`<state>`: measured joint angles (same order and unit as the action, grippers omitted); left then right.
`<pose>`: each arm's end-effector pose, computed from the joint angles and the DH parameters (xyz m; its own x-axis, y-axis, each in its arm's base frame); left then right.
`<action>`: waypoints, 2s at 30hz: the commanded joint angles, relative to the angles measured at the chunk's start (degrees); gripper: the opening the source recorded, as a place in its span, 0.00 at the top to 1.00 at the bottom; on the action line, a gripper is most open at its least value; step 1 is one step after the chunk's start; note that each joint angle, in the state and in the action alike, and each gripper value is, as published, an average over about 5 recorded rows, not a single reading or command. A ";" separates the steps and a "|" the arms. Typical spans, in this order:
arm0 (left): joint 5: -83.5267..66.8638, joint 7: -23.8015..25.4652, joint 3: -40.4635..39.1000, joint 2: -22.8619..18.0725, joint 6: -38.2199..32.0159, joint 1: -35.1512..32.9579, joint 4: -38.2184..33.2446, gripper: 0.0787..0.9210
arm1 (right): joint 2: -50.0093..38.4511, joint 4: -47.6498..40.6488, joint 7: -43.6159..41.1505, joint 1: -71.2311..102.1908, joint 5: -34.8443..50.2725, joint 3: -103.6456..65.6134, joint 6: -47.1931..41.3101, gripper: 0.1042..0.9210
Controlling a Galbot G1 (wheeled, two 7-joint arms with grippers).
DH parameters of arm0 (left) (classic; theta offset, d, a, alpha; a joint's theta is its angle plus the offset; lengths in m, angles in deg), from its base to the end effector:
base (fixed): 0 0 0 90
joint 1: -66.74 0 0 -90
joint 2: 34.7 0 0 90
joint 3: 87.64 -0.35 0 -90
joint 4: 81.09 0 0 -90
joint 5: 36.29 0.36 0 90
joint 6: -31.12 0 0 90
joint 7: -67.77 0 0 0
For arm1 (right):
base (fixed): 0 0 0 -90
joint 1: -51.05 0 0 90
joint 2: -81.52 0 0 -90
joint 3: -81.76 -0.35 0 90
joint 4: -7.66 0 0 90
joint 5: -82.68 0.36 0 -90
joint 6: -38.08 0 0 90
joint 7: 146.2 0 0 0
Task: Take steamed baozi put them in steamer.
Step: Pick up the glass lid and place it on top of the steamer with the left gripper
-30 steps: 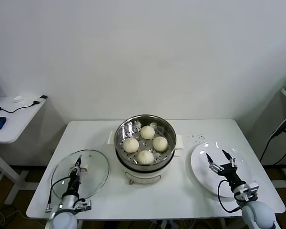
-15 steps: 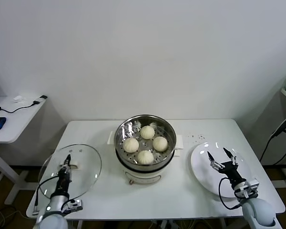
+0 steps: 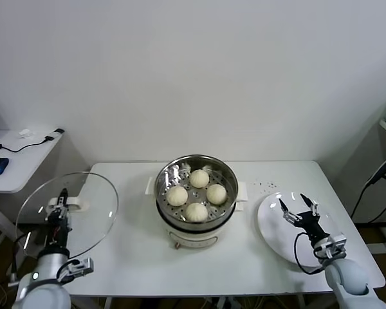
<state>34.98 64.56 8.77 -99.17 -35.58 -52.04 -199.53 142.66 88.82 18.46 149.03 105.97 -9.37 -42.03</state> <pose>0.2055 0.1088 -0.2793 -0.9564 -0.2760 -0.0952 -0.0604 -0.1321 0.9894 0.3034 -0.2018 -0.3976 -0.9745 -0.1905 0.1185 -0.2008 0.9762 -0.0821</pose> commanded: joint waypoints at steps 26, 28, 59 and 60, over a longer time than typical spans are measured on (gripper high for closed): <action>26.75 28.21 -45.30 -20.76 21.70 37.85 9.82 0.92 | 0.56 -6.17 0.58 -6.77 -1.71 1.89 0.88 0.12; 26.74 26.99 -45.76 -22.19 21.70 37.65 11.69 0.92 | 0.54 -6.31 0.49 -6.65 -1.70 1.52 0.97 0.12; 24.86 22.00 -45.33 -25.50 21.70 37.21 23.06 0.92 | 0.61 -7.69 -0.64 -6.45 -2.93 -0.08 2.02 0.12; 24.75 21.97 -45.28 -25.49 21.70 37.22 23.13 0.92 | 0.61 -7.71 -0.65 -6.45 -3.00 -0.09 2.04 0.12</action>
<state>59.94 87.00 -36.25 -123.77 -16.70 -15.16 -178.62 143.26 81.18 17.84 142.62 103.27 -9.40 -40.06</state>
